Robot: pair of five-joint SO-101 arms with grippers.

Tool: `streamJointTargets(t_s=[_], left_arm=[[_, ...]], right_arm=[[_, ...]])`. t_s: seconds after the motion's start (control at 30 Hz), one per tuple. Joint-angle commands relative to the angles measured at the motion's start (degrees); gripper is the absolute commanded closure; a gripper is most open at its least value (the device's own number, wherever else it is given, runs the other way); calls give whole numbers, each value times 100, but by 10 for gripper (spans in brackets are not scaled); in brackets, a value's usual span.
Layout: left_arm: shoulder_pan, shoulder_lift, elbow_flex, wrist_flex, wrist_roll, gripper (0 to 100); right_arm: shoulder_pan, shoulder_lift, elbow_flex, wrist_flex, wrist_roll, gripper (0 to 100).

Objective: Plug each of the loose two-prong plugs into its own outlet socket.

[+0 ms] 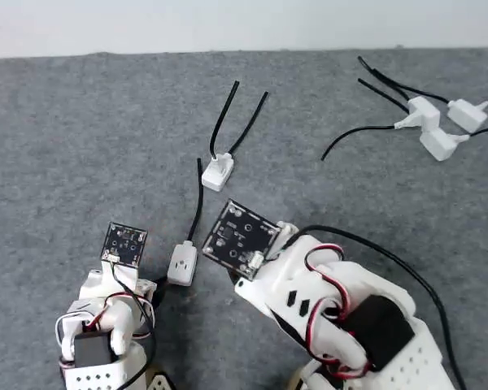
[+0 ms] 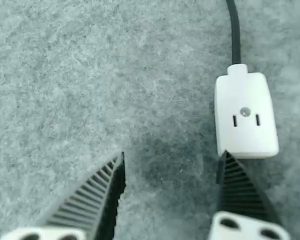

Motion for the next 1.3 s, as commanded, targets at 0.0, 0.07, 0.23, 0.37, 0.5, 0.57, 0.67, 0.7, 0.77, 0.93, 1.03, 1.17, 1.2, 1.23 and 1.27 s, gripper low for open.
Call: streamJointTargets(t_s=[0.0, 0.07, 0.23, 0.37, 0.5, 0.57, 0.67, 0.7, 0.77, 0.93, 1.03, 1.17, 1.2, 1.23, 1.27], left_arm=[[9, -70, -48, 9, 62, 705], [132, -70, -48, 9, 62, 705], [738, -79, -48, -193, 62, 705], [1116, -70, -40, -299, -44, 705], [519, -70, -101, -457, -1319, 705], [132, -79, -295, -563, -2119, 705], [-123, -44, -998, -870, -2136, 705], [-273, -44, -1262, -809, -1864, 705], [-431, -35, -1710, -668, -1284, 705], [-774, 158, -2105, -651, -923, 705], [-1002, 809, -2264, -1055, -765, 705], [-1090, 2277, -3002, -1327, -554, 705], [-1090, 2673, -3275, -1310, -501, 705], [-1090, 3051, -3538, -1292, -422, 705], [-1099, 3402, -3793, -1231, -334, 705]], right_arm=[[40, 31, 9, -171, -70, 990], [57, 31, 18, -127, -79, 990], [57, 31, 88, -127, -79, 990], [57, 31, 97, -119, -79, 990], [57, 84, 369, -207, -79, 990], [48, 101, 519, -374, -88, 990], [40, 110, 659, -514, -185, 991], [31, 163, 668, -523, -185, 991], [31, 400, 642, -523, -193, 991], [-136, 1569, 422, -549, -193, 991], [-277, 2325, 193, -549, -193, 991], [-259, 3275, -431, -435, -193, 991], [-286, 3538, -659, -338, -193, 991], [-321, 3829, -923, -207, -193, 991], [-409, 4110, -1204, -57, -185, 991]])
